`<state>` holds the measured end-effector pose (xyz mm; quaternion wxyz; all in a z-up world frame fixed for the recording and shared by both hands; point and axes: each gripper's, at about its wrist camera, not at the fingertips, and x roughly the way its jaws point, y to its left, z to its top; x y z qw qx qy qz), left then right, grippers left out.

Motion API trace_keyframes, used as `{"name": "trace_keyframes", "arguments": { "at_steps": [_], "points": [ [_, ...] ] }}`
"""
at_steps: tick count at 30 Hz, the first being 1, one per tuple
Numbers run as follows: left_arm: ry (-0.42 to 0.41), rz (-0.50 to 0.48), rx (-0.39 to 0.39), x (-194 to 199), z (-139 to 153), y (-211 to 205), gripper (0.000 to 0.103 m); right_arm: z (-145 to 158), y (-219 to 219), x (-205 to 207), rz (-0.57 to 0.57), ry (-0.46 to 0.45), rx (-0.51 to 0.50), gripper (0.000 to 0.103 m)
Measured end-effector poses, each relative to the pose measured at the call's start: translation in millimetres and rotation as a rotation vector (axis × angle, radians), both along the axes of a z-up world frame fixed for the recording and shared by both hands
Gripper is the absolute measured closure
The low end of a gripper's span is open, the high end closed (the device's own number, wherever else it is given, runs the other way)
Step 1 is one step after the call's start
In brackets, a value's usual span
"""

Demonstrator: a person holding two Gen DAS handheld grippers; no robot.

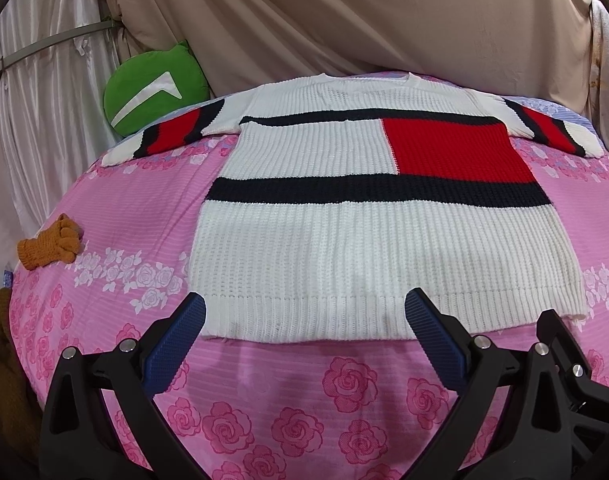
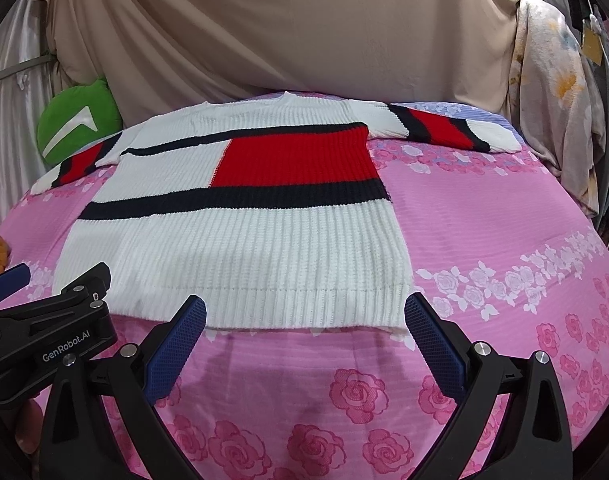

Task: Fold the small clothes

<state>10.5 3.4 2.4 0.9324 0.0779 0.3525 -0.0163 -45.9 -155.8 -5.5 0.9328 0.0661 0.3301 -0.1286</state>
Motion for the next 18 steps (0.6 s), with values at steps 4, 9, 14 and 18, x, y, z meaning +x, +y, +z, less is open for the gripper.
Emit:
{"name": "trace_keyframes", "arguments": {
  "at_steps": [4,9,14,18],
  "points": [
    [0.004,0.006,-0.001,3.5,-1.6,-0.2,0.006,-2.3,0.8,3.0,0.004,0.000,-0.006,0.005],
    [0.005,0.008,0.001,5.7,-2.3,-0.8,0.006,-4.8,-0.7,4.8,0.005,-0.001,-0.004,0.005],
    [0.005,0.010,0.006,6.8,-2.8,-2.5,0.006,-6.1,-3.1,5.7,0.007,0.000,0.000,0.005],
    [0.001,0.010,0.010,6.1,-3.3,-4.5,0.006,-6.3,-3.3,5.8,0.005,-0.001,0.002,0.005]
  ]
}}
